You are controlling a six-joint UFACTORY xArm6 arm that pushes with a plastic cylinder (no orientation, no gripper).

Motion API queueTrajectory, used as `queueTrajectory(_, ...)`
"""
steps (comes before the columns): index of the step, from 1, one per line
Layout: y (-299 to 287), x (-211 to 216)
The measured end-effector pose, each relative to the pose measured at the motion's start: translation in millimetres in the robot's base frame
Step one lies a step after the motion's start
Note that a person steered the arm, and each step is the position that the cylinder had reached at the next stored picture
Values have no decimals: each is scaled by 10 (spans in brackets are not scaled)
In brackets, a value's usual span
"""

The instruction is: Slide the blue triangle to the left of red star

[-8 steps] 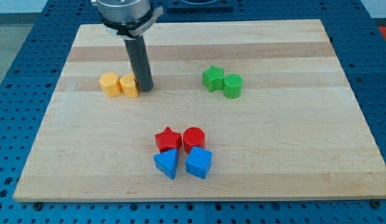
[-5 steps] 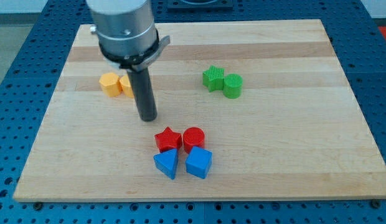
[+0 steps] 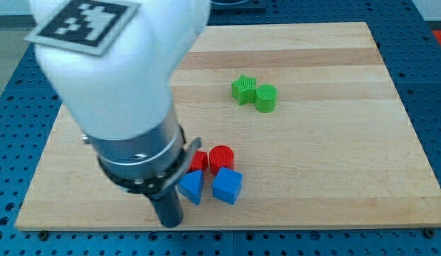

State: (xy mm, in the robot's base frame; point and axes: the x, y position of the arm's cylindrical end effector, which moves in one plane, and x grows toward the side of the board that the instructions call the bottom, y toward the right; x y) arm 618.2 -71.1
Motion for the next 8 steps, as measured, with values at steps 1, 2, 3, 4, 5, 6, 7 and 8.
queueTrajectory(1, 374, 0)
queueTrajectory(2, 501, -13)
queueTrajectory(3, 473, -54)
queueTrajectory(4, 398, -110)
queueTrajectory(5, 243, -162)
queueTrajectory(6, 55, -252)
queueTrajectory(7, -132, -458)
queueTrajectory(8, -387, -550)
